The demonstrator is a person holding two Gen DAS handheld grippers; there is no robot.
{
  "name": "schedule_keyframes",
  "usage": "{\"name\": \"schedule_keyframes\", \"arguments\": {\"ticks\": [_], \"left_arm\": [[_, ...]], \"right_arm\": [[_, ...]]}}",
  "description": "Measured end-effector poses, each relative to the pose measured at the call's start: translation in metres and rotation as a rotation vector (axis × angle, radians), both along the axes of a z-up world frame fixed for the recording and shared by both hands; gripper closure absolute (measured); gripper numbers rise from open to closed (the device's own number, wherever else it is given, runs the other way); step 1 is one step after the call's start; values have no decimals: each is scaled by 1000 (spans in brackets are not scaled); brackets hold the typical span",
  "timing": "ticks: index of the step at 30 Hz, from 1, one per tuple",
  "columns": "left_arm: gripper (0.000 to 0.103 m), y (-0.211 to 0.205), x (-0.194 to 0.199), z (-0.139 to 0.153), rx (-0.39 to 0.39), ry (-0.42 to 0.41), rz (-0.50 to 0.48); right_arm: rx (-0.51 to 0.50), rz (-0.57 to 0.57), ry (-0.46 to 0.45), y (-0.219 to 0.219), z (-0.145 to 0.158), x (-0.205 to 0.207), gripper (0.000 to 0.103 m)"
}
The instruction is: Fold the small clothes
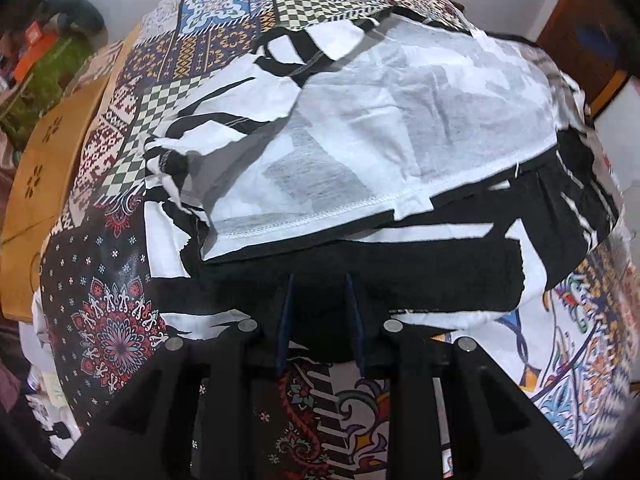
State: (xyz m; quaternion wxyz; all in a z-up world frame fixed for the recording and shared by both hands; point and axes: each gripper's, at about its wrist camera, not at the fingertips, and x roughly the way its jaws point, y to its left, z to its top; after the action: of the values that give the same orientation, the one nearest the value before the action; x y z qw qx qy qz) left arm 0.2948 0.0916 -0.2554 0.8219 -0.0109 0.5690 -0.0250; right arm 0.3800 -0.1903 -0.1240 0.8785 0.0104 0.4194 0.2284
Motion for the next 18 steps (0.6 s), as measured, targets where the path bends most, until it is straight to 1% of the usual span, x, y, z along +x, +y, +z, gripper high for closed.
{"name": "schedule_keyframes", "arguments": {"ticks": [2, 4, 6, 9, 11, 15, 18], "left_arm": [[77, 6, 4, 1, -10, 12, 24], [77, 11, 10, 1, -3, 23, 42], [77, 12, 18, 2, 6, 33, 49], [77, 11, 34, 2, 36, 39, 39], [77, 9, 49, 4, 75, 32, 37], [77, 12, 84, 16, 131, -6, 50], [77, 21, 125, 24, 177, -27, 90]], "right_arm": [[-27, 54, 36, 6, -18, -20, 57], [-65, 118, 73, 13, -41, -46, 57], [-117, 165, 116, 21, -66, -64, 57], [-157, 197, 169, 26, -98, -75, 57], [-159, 193, 139, 24, -102, -79, 57], [-167, 206, 154, 25, -102, -76, 56], [-160, 220, 158, 22, -102, -74, 56]]}}
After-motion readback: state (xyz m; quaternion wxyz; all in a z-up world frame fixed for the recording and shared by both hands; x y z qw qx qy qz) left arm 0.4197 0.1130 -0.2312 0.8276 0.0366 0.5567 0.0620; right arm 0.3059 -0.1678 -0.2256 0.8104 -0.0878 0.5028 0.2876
